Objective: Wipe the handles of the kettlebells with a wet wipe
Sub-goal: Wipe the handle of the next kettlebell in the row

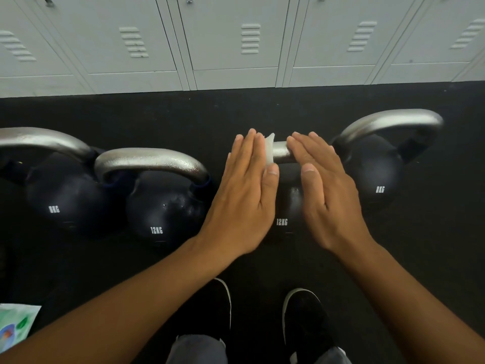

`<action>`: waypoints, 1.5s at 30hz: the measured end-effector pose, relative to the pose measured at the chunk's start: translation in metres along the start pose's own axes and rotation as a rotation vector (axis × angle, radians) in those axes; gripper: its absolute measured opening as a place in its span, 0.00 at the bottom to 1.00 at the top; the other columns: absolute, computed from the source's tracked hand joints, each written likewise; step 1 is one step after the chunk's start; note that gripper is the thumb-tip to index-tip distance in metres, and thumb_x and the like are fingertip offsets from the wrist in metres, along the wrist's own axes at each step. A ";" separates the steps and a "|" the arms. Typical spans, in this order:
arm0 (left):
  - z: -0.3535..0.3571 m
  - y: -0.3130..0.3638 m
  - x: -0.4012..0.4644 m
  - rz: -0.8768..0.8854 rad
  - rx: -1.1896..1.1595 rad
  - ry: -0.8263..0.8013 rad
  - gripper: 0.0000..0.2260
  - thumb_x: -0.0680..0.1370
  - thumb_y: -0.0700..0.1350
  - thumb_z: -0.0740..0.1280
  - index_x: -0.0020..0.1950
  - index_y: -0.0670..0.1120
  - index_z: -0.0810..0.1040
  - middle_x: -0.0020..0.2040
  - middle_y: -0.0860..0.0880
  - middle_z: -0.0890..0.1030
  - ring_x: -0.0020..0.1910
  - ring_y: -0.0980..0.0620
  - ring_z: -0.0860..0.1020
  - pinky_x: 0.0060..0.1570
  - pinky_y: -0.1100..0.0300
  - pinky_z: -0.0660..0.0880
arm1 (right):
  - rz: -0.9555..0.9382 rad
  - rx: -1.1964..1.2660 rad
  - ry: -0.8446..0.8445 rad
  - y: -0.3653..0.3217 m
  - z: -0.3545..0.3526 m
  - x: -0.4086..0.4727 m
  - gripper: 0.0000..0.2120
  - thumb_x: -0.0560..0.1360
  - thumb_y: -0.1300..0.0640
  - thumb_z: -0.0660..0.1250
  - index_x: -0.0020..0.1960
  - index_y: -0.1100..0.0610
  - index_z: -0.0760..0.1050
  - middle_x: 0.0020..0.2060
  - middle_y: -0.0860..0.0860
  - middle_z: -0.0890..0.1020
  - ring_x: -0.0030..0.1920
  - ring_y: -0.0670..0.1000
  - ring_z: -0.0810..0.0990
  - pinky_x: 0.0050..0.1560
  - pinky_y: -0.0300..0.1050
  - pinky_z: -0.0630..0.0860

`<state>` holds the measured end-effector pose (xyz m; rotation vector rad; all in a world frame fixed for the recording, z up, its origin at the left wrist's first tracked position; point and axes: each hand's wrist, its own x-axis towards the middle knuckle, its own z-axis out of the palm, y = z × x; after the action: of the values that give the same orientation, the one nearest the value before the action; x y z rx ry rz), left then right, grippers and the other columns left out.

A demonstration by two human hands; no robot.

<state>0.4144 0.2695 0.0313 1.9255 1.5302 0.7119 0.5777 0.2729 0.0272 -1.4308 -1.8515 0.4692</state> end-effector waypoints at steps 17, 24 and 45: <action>0.000 -0.012 0.003 0.013 -0.028 0.047 0.26 0.88 0.52 0.47 0.85 0.48 0.44 0.85 0.54 0.46 0.81 0.63 0.39 0.77 0.70 0.40 | -0.007 -0.004 -0.006 0.001 0.001 -0.002 0.27 0.85 0.51 0.46 0.79 0.56 0.69 0.78 0.46 0.68 0.83 0.46 0.58 0.83 0.49 0.53; 0.016 -0.007 -0.018 0.098 0.057 0.066 0.27 0.87 0.53 0.46 0.83 0.48 0.39 0.85 0.52 0.38 0.82 0.57 0.34 0.81 0.57 0.39 | -0.002 -0.027 -0.010 0.001 0.002 -0.002 0.27 0.85 0.50 0.45 0.80 0.55 0.68 0.79 0.46 0.68 0.83 0.46 0.57 0.83 0.51 0.54; 0.009 -0.027 -0.011 -0.043 -0.198 0.141 0.26 0.87 0.50 0.50 0.84 0.48 0.49 0.85 0.54 0.51 0.81 0.65 0.49 0.76 0.73 0.48 | -0.070 -0.096 -0.131 -0.016 0.005 0.009 0.28 0.84 0.49 0.48 0.79 0.56 0.69 0.79 0.49 0.70 0.82 0.48 0.59 0.84 0.54 0.51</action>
<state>0.4004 0.2626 0.0044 1.7221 1.5175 0.9602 0.5624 0.2776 0.0374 -1.4221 -2.0457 0.4543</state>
